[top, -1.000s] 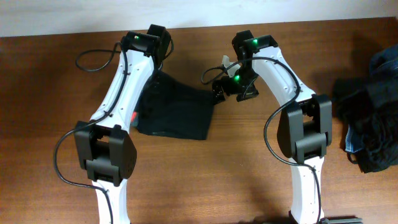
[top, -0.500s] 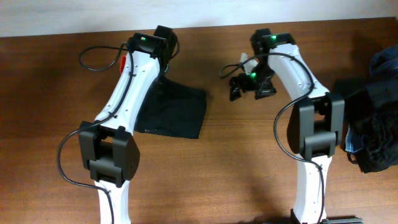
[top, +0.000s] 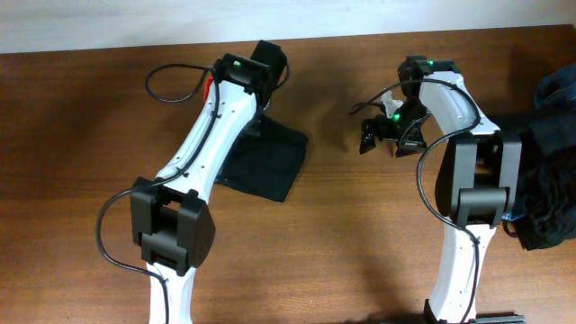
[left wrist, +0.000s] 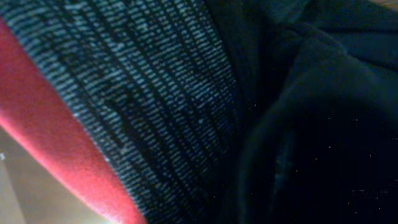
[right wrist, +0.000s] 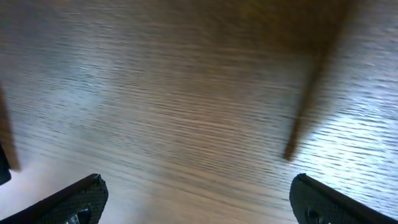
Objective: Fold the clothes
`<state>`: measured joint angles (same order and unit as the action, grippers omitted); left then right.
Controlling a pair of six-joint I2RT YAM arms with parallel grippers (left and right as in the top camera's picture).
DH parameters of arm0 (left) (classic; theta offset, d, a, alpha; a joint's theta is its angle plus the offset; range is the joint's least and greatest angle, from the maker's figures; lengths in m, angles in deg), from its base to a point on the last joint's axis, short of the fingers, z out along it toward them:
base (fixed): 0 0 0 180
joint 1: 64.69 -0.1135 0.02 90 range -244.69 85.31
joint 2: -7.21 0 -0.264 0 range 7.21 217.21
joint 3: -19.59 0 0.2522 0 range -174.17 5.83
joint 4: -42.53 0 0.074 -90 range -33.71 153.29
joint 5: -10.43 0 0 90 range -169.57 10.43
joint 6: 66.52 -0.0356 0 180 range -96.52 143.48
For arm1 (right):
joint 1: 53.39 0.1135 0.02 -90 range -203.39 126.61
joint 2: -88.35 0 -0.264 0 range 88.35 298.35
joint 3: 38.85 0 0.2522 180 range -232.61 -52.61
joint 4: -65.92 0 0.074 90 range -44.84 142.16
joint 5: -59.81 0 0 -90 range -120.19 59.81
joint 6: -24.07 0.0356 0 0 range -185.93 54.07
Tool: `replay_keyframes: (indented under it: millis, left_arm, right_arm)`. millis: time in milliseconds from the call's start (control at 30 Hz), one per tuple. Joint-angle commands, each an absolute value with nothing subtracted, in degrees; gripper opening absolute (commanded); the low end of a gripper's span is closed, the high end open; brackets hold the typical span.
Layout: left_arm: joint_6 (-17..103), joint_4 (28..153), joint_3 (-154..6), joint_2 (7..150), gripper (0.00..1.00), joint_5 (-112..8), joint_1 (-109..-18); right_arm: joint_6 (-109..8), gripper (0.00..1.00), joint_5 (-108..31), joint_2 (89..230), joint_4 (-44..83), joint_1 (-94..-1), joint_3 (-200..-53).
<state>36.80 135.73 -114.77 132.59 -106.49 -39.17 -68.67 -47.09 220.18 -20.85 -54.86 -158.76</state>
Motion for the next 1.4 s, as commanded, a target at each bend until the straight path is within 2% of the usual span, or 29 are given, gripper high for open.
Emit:
replay_keyframes:
  millis: [0,367,733,1367]
  left_arm:
    - [37.57,134.73,-115.67,132.88,0.04,-105.42,-38.45]
    - [36.47,128.45,-109.72,132.88,0.04,-100.33,-38.43]
    - [22.44,123.93,-107.56,132.88,0.03,-100.3,-38.43]
    - [18.62,120.13,-102.05,132.9,0.05,-100.28,-34.08]
  right_arm:
    - [-68.3,0.99,-46.61,218.15,-20.63,-54.97,-158.43]
    - [-68.52,0.99,-46.66,218.15,-20.46,-54.95,-158.41]
    - [-69.15,0.99,-48.19,218.15,-20.02,-54.91,-158.41]
    - [-69.15,0.99,-49.04,218.15,-19.39,-54.91,-158.41]
